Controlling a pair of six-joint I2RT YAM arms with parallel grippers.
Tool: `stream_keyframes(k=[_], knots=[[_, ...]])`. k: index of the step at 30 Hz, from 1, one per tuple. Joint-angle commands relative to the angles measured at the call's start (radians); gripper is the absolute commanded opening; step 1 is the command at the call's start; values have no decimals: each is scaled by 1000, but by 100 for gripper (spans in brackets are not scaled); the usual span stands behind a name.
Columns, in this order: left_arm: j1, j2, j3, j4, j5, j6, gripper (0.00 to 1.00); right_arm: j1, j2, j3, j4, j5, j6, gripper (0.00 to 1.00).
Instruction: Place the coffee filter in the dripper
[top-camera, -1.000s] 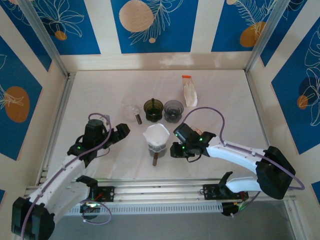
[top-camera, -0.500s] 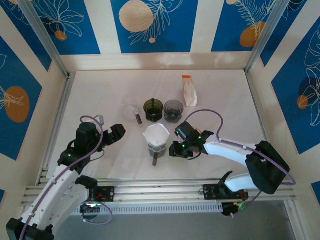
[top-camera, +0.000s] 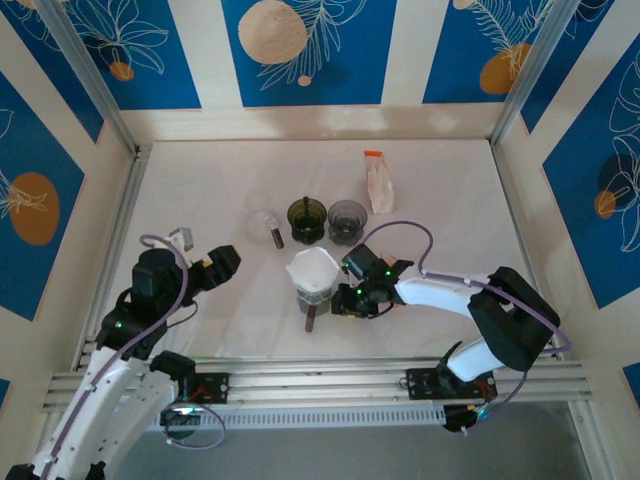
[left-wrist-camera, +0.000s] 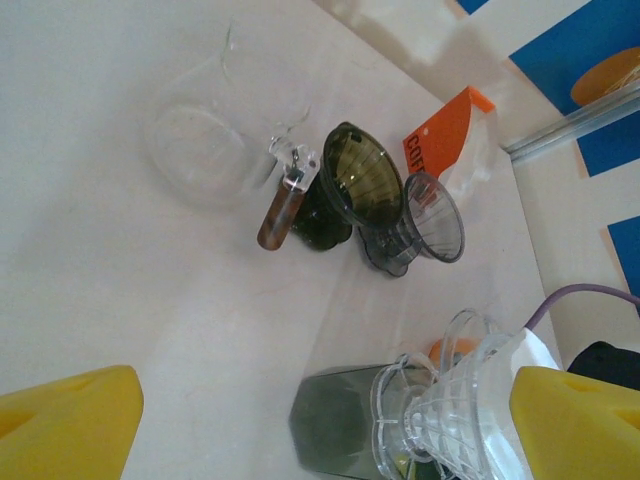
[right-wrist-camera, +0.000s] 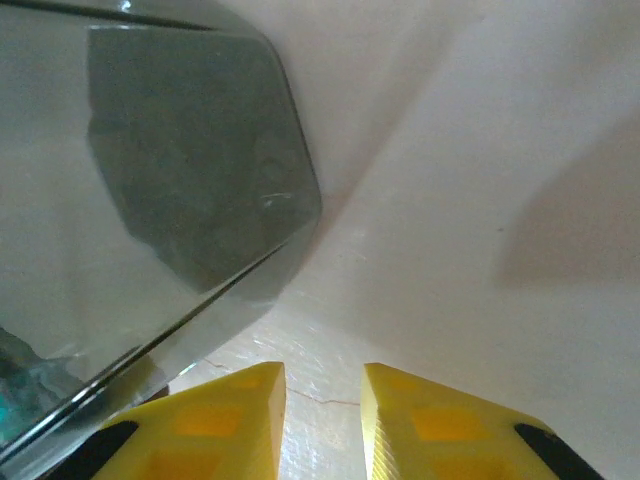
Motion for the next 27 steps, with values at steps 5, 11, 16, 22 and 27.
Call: stream_keyframes(k=[5, 11, 16, 22, 27], knots=[[11, -21, 48, -73, -50, 49, 95, 33, 79, 73, 50, -45, 34, 27], [11, -51, 64, -105, -69, 65, 95, 51, 171, 162, 63, -54, 19, 27], [11, -72, 78, -134, -78, 78, 96, 54, 264, 261, 68, -79, -1, 25], [11, -92, 103, -172, -98, 93, 97, 72, 382, 406, 59, -106, -16, 24], [11, -98, 125, -195, -107, 96, 97, 78, 483, 542, 35, -124, -38, 23]])
